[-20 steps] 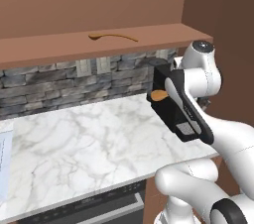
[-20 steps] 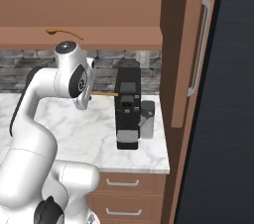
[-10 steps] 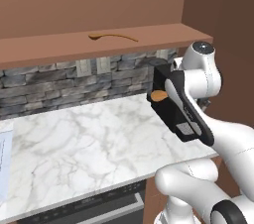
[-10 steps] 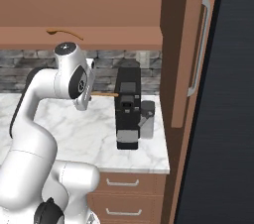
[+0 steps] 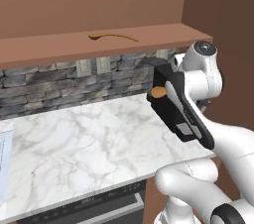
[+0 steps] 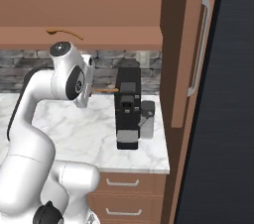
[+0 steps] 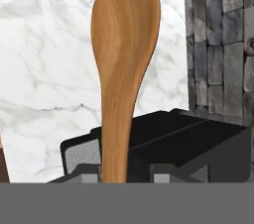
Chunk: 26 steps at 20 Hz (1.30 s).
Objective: Organize the utensils by type. Pick up the wooden spoons from the counter and place them in the open cabinet. Then pick up the metallic utensils from the counter and place them in the open drawer.
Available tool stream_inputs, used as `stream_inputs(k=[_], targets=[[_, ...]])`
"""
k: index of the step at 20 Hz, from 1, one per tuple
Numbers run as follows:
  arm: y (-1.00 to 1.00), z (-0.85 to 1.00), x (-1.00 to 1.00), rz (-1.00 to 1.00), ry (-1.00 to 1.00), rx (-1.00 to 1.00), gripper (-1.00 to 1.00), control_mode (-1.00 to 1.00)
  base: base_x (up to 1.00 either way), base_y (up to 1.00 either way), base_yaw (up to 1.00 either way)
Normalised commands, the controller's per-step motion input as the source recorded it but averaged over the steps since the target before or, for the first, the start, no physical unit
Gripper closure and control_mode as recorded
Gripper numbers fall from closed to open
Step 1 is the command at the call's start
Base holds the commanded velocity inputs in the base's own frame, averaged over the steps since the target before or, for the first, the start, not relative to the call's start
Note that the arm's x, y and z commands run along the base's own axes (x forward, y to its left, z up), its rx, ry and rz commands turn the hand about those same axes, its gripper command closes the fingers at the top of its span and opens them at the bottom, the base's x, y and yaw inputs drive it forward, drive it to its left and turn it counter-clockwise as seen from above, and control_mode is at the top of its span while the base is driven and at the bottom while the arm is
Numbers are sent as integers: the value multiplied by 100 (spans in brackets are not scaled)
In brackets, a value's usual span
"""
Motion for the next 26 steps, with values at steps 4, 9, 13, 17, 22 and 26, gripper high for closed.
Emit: stream_inputs(k=[4, 9, 13, 17, 22, 26], targets=[[-1, 35, 0, 0, -38, -16, 100, -100, 0, 0, 0], [-6, 47, 0, 0, -39, -19, 100, -100, 0, 0, 0], [-7, 65, 9, 0, -20, -1, 100, -100, 0, 0, 0], [-9, 61, 14, 0, 0, 0, 100, -100, 0, 0, 0], [-2, 47, 40, -1, 0, 0, 100, -100, 0, 0, 0], [0, 49, 48, 0, 0, 0, 100, -100, 0, 0, 0]])
